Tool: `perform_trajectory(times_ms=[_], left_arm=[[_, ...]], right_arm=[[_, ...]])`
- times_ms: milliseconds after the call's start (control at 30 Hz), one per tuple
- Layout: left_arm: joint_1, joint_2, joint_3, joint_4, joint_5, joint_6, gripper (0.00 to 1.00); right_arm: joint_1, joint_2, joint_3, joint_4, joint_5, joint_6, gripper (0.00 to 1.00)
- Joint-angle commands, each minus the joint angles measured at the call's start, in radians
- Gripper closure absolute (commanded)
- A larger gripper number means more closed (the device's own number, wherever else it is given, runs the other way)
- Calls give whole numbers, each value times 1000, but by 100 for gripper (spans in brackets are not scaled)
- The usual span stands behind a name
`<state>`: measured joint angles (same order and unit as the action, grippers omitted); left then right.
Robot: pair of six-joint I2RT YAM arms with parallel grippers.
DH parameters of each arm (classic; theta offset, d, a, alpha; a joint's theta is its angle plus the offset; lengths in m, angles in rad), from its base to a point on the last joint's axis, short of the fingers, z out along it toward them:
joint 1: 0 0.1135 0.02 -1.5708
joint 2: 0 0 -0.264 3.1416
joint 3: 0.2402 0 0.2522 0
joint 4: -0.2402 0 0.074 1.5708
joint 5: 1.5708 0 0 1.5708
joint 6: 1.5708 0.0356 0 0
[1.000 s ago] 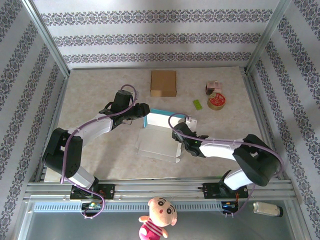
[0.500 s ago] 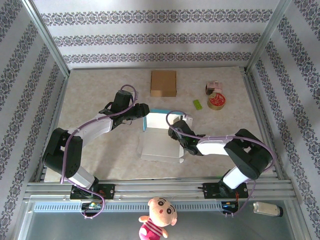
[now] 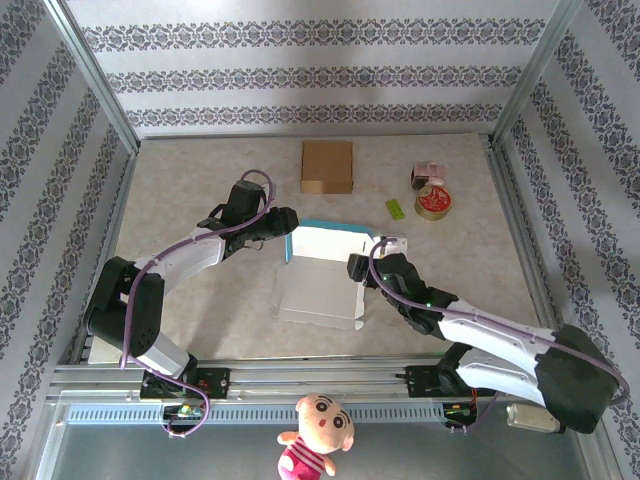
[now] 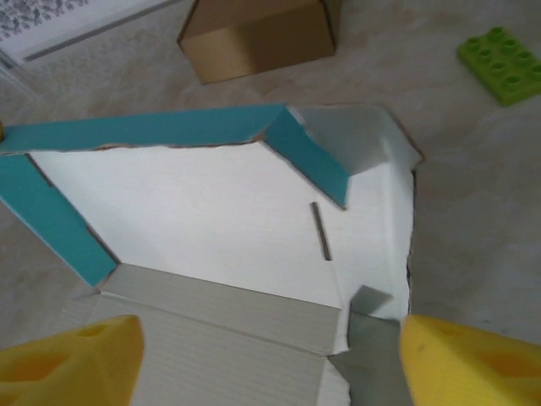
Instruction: Fold the paper box
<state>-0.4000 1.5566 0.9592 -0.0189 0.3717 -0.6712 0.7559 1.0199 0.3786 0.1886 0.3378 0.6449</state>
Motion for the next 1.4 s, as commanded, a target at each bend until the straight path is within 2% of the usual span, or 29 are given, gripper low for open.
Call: perform_trajectory(times_ms=[0,67,100,167,233,333,433,533,667,733,833,967,1033,1167,1300,1367], left_arm=[[-16,-21,9,-57,-16,24,60],[-16,-21,9,-57,-17,24,60],[-17,-19,8,-56,-17,24,60],[-17,-18,8,-55,-16,24,60],[-19,-16,7,-57,-16,24,60],[-20,-18,1,-57,-20,24,60],[-20,-24,5,-68,-23,26,60],[-21,-38,3,-72,-35,33,60],[-24,-66,-17,-48,-79,53,59],[-24,-80,-28,-30,-95,64,47],[-26,-112,-41,-17,-126,78,39],[-43,-194,-75,9,-188,104,40],[-76,-244,-99,13,-269,94,45],[-233,-318,-163,58,-455,35,60],[-395,-278,-204,163,-546,-40,75],[-470,-228,-210,216,-600,-54,83]], right_arm=[[-32,-19,-15,-72,90,-65,13],[-62,15,-4,-56,90,-94,11],[-81,46,6,-42,77,-120,13],[-110,108,33,-18,54,-165,23],[-129,182,65,12,51,-217,36],[-142,284,111,45,79,-273,48],[-143,337,137,76,80,-293,68],[-138,341,137,89,64,-283,81],[-125,319,126,83,75,-269,86],[-118,310,120,81,95,-276,86],[-117,304,112,93,127,-300,87],[-123,335,117,147,140,-361,87],[-122,354,137,160,148,-380,86],[-126,388,176,219,164,-429,87],[-145,441,209,264,157,-453,89],[-149,465,215,303,145,-462,93]])
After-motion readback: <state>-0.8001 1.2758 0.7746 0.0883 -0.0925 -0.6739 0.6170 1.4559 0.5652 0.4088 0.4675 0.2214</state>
